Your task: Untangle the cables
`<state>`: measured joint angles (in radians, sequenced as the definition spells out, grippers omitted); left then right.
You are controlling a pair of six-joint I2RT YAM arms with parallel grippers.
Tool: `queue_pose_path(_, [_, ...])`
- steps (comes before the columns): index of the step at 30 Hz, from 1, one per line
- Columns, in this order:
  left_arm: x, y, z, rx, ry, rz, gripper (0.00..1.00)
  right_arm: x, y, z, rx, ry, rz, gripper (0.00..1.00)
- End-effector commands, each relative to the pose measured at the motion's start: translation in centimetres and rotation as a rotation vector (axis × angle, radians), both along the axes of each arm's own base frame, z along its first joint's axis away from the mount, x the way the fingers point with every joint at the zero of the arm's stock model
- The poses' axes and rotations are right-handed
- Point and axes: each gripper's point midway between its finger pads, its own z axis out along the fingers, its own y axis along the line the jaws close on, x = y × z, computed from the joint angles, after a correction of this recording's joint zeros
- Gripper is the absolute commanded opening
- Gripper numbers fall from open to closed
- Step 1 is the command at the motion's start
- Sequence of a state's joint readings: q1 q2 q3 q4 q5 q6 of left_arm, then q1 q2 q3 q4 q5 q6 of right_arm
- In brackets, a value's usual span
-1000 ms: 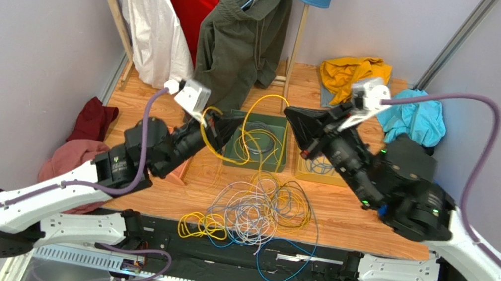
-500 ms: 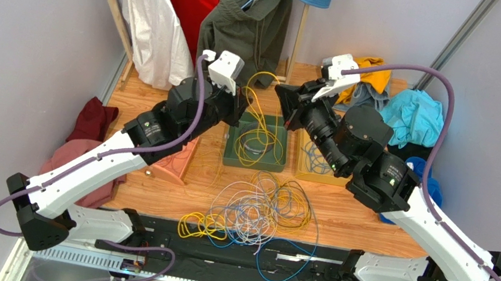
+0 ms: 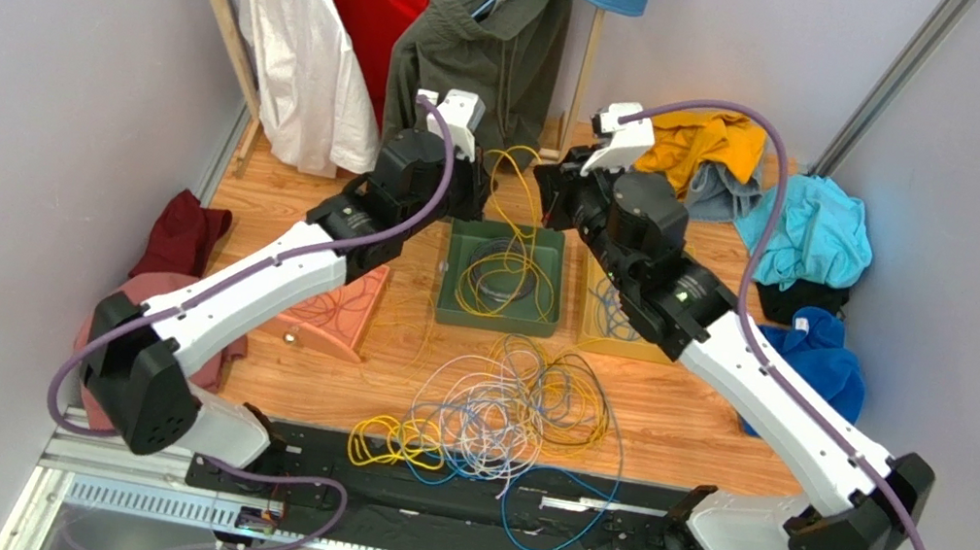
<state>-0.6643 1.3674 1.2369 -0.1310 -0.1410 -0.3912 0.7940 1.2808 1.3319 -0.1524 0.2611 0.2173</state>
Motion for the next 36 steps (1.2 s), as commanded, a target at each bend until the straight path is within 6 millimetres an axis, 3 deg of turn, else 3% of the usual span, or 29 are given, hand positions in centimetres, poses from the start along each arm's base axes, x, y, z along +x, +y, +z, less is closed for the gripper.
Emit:
queue_pose_path(1, [3.2, -0.8, 0.4, -0.115, -0.035, 0.008, 0.0, 1.8, 0.9, 0.4, 0.081, -0.033, 0.019, 0.0])
queue_pose_path(3, [4.3, -0.6, 0.0, -0.124, -0.028, 0.022, 0.0, 2.7, 1.1, -1.2, 0.074, -0.004, 0.018, 0.0])
queue_pose_path(4, [5.0, -0.8, -1.4, -0.11, -0.005, 0.028, 0.0, 3.0, 1.1, -1.1, 0.091, -0.016, 0.016, 0.0])
queue_pose_path(6, [5.7, -0.9, -2.4, -0.112, 0.005, 0.036, 0.0, 3.6, 1.3, -3.0, 0.089, 0.016, 0.015, 0.0])
queue_pose_path(7, [6.2, -1.2, -3.8, -0.103, 0.029, 0.039, 0.0, 3.9, 1.3, -3.3, 0.098, 0.018, 0.012, 0.0])
queue_pose_path(13, [6.7, -2.2, -9.2, -0.095, 0.135, 0.027, 0.0, 4.6, 1.1, -7.7, 0.109, 0.088, -0.011, 0.0])
queue_pose_path(19, [6.8, -2.0, -11.7, -0.077, 0.179, 0.052, 0.0, 4.6, 1.0, -11.6, 0.105, 0.149, -0.026, 0.0])
queue_pose_path(24, [7.0, -1.8, -13.9, -0.053, 0.237, 0.08, 0.0, 5.9, 0.9, -15.3, 0.066, 0.209, -0.063, 0.0])
queue_pose_path(31, [4.2, 0.6, -18.0, 0.076, 0.431, 0.147, 0.02, 8.2, 0.0, -20.9, 0.006, 0.306, -0.127, 0.0])
queue_pose_path(35, [2.4, 1.3, -18.3, 0.093, 0.478, 0.136, 0.16, 8.7, -0.1, -23.4, -0.025, 0.36, -0.138, 0.0])
queue_pose_path(36, [2.1, 1.5, -17.6, 0.085, 0.466, 0.138, 0.19, 8.7, -0.2, -23.8, -0.033, 0.371, -0.139, 0.0])
